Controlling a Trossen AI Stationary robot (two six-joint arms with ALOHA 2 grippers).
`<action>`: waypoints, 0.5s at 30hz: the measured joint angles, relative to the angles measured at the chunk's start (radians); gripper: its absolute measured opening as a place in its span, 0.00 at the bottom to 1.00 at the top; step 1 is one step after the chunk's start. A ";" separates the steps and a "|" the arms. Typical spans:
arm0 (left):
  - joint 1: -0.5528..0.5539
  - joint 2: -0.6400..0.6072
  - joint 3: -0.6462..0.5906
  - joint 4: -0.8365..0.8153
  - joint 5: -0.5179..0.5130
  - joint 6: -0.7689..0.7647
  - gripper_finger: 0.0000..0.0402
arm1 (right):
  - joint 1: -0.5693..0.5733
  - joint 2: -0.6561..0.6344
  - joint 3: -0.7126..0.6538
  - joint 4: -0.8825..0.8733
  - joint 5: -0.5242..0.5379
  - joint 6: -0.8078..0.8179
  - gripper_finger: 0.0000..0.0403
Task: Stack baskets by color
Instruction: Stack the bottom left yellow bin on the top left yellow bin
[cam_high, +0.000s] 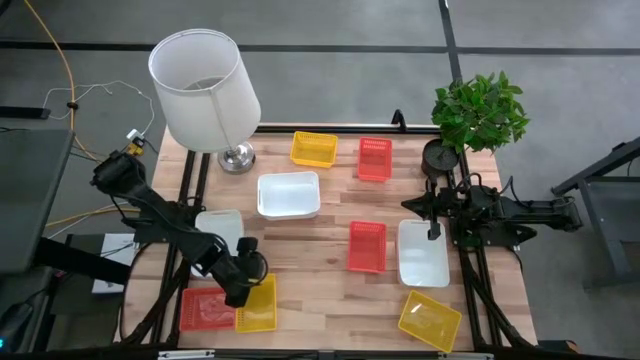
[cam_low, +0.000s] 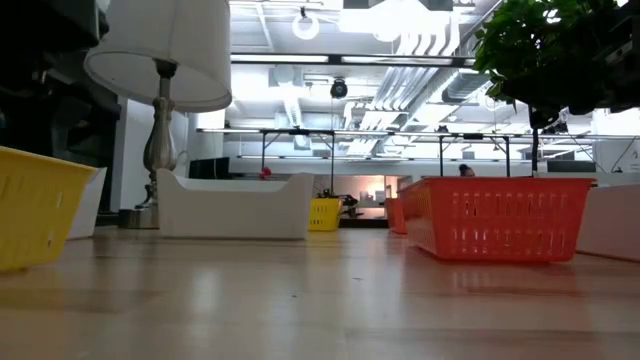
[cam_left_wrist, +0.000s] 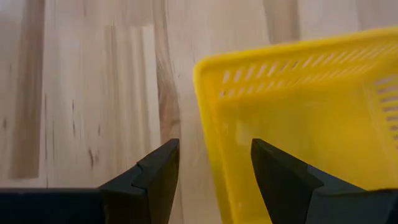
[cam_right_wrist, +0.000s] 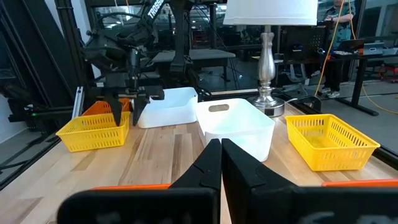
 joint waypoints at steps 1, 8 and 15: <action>0.001 0.005 0.000 -0.004 0.006 -0.003 0.47 | 0.000 0.000 0.000 0.000 0.000 0.000 0.00; 0.001 0.038 0.000 0.001 0.018 -0.010 0.40 | 0.000 0.000 0.000 0.000 0.000 0.000 0.00; 0.017 0.040 0.019 0.007 -0.070 -0.131 0.03 | 0.000 0.000 0.000 0.000 0.000 0.000 0.00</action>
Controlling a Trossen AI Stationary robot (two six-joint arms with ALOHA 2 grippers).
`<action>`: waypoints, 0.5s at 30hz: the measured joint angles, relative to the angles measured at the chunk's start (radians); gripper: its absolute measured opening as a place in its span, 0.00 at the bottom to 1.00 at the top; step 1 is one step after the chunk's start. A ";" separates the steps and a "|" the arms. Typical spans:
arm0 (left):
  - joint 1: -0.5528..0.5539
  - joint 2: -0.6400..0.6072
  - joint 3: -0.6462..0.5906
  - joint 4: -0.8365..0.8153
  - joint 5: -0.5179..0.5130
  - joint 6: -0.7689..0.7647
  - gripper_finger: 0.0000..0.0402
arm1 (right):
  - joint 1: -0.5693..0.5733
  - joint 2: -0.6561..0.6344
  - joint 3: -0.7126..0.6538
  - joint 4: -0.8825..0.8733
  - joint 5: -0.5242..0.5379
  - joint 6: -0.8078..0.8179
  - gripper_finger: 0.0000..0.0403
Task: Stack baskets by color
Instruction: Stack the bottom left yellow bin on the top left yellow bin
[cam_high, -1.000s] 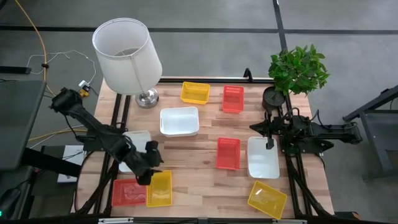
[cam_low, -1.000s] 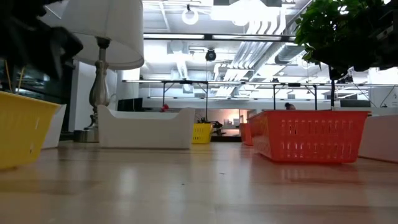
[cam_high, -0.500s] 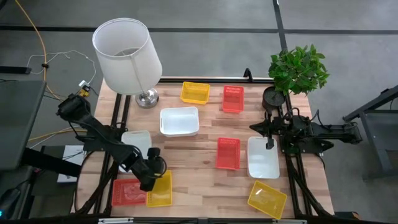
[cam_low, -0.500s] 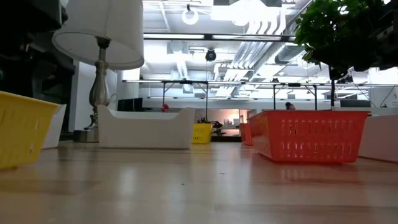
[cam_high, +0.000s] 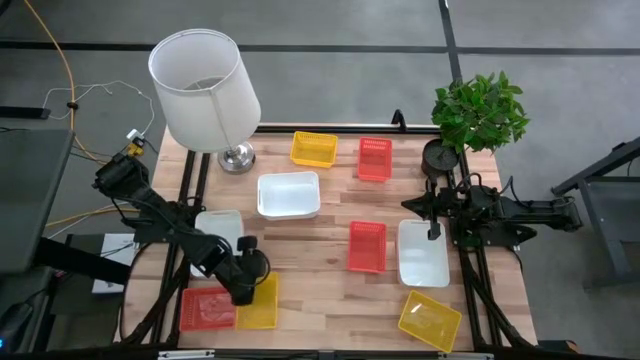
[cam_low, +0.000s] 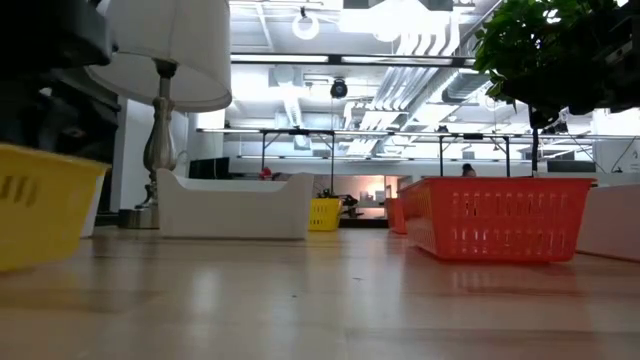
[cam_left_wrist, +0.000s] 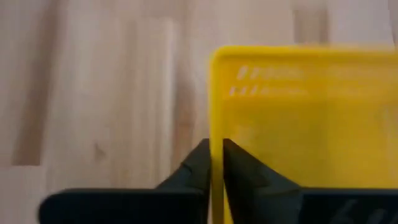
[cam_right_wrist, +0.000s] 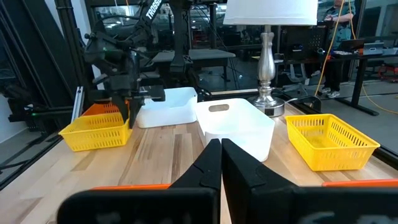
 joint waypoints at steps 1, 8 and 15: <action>0.003 0.000 0.007 0.001 -0.036 -0.043 0.03 | 0.000 0.000 0.000 0.000 0.000 0.000 0.00; 0.002 -0.003 0.050 0.002 -0.198 -0.075 0.01 | 0.000 0.000 0.000 0.000 0.000 0.000 0.00; 0.019 -0.070 0.112 -0.004 -0.365 0.007 0.00 | 0.000 -0.001 0.000 0.000 0.000 0.000 0.00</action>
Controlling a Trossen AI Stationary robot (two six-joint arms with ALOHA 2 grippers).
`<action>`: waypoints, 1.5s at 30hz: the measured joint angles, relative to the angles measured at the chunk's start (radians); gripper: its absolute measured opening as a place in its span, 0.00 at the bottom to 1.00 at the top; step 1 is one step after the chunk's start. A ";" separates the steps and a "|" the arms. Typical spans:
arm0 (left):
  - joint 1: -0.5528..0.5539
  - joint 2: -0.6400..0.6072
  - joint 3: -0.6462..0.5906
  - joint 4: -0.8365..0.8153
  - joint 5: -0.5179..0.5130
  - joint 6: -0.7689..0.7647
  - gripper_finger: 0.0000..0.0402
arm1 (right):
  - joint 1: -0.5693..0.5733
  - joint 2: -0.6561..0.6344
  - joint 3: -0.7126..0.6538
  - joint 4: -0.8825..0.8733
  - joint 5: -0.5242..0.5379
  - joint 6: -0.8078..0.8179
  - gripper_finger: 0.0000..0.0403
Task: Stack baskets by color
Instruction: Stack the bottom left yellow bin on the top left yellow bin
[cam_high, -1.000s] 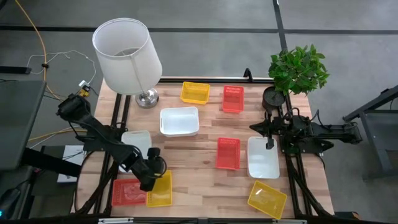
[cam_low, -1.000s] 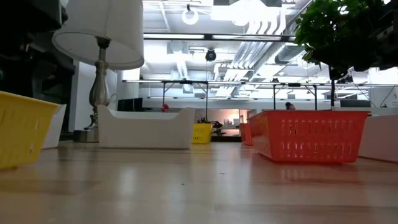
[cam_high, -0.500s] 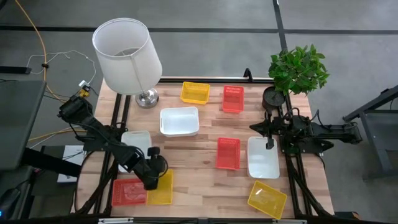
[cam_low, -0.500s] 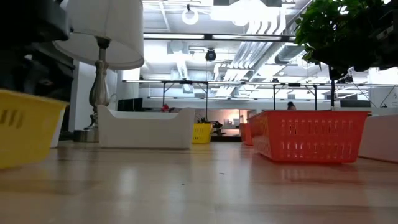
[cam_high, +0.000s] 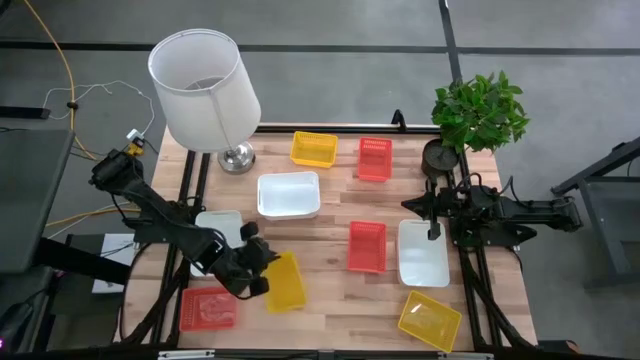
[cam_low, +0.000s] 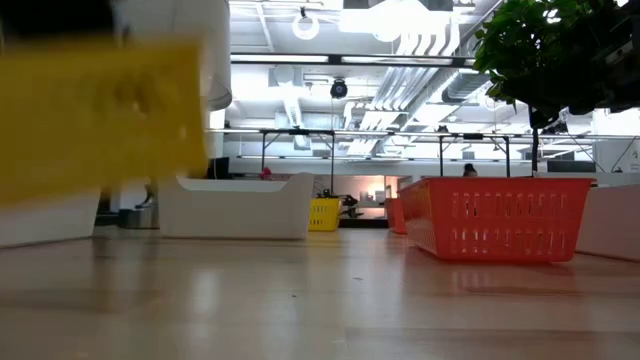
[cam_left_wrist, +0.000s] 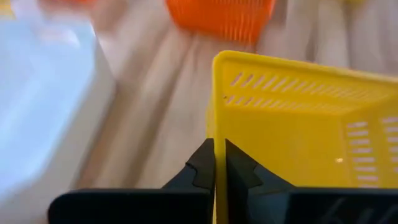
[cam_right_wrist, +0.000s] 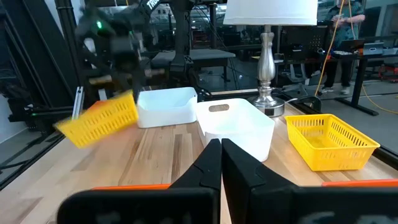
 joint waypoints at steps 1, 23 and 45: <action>0.007 -0.016 0.013 0.003 -0.026 0.023 0.00 | 0.000 0.001 0.000 0.000 0.000 0.000 0.00; 0.903 0.108 0.168 0.366 0.112 0.053 0.00 | 0.000 0.001 0.000 0.000 0.000 0.000 0.00; 1.107 0.291 0.168 0.419 0.071 -0.003 0.00 | 0.000 0.001 0.000 0.000 0.000 0.000 0.00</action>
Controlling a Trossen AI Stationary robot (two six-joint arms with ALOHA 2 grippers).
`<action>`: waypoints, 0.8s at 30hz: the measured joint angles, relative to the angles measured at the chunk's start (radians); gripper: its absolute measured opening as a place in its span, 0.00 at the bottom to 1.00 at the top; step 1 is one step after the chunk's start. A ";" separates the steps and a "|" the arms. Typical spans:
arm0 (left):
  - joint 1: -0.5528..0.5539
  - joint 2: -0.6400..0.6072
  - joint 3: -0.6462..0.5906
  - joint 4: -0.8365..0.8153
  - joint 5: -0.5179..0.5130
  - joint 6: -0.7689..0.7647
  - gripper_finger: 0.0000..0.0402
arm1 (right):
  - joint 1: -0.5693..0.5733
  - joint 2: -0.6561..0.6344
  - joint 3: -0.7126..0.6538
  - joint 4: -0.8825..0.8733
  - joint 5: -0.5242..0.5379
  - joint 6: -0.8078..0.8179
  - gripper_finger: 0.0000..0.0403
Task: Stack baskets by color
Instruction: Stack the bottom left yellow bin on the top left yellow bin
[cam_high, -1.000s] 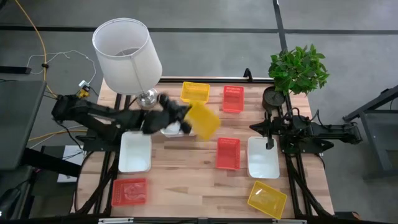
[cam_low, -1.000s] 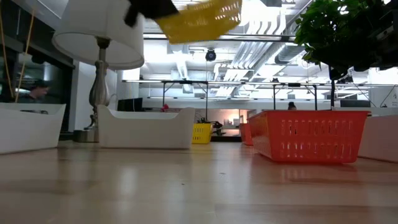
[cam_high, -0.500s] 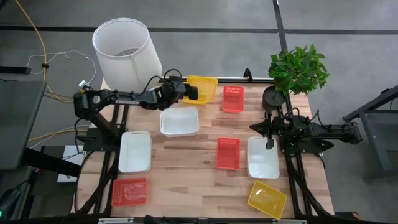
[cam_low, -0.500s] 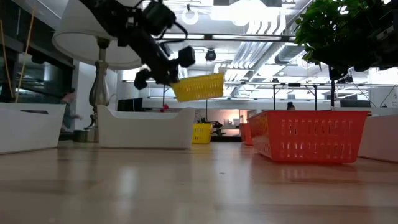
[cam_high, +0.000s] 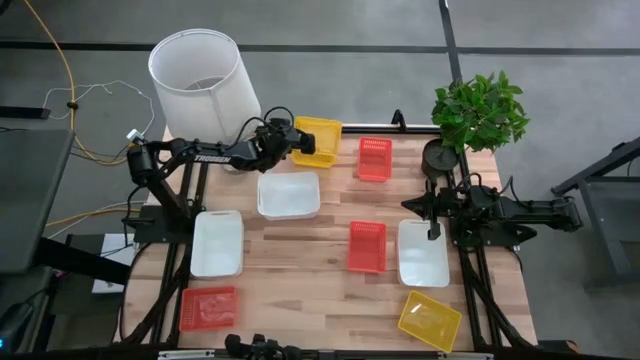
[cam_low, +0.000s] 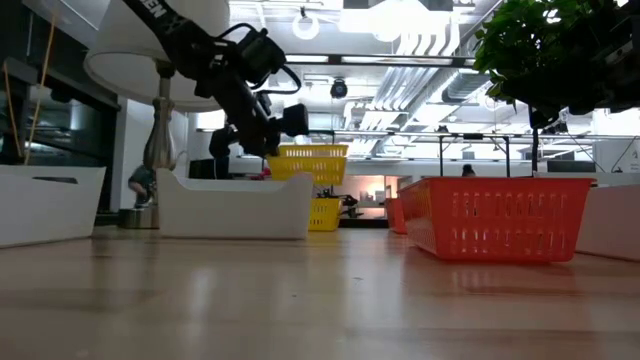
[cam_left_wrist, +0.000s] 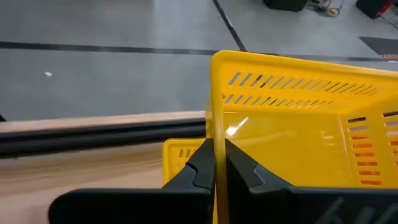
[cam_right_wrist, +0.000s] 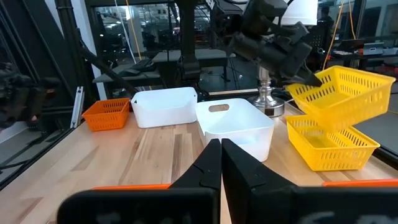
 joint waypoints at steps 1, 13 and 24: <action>0.000 0.002 0.000 0.000 -0.002 0.009 0.00 | 0.000 0.000 0.000 0.000 0.000 0.000 0.00; 0.000 0.077 0.000 0.009 0.015 0.030 0.00 | 0.000 0.000 0.000 0.000 0.000 0.000 0.00; -0.002 0.096 0.000 0.056 0.065 0.031 0.00 | 0.000 0.000 0.000 0.000 0.000 0.000 0.00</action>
